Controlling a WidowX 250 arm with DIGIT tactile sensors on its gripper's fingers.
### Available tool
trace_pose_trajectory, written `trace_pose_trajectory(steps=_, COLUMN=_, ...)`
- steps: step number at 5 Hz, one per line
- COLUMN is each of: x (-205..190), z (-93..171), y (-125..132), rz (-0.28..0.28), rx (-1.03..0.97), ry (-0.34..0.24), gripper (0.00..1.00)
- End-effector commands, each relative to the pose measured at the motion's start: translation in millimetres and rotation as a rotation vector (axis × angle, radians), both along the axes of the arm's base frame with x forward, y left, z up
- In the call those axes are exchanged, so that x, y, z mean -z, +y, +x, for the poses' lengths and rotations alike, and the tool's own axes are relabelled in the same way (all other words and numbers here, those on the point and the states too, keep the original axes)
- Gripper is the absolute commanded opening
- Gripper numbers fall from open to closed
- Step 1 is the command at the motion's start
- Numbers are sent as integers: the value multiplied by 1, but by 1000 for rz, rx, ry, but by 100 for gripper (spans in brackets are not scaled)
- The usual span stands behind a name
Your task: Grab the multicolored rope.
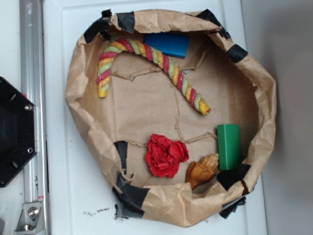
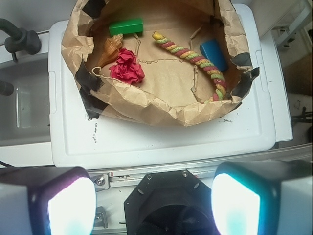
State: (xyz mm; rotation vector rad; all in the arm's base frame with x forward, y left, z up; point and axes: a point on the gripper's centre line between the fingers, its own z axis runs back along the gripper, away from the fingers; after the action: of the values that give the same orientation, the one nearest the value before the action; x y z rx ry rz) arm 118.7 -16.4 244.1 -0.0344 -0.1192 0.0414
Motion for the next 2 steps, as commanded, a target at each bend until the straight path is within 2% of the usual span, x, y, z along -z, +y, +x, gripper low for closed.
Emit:
trace_pose_trajectory(steps=1, x=0, z=0, y=0, rz=0, rx=0, ry=0, gripper=100)
trace_pose_trajectory(steps=2, x=38, z=50, y=25, rz=-2, rx=-162, ry=72, gripper=100)
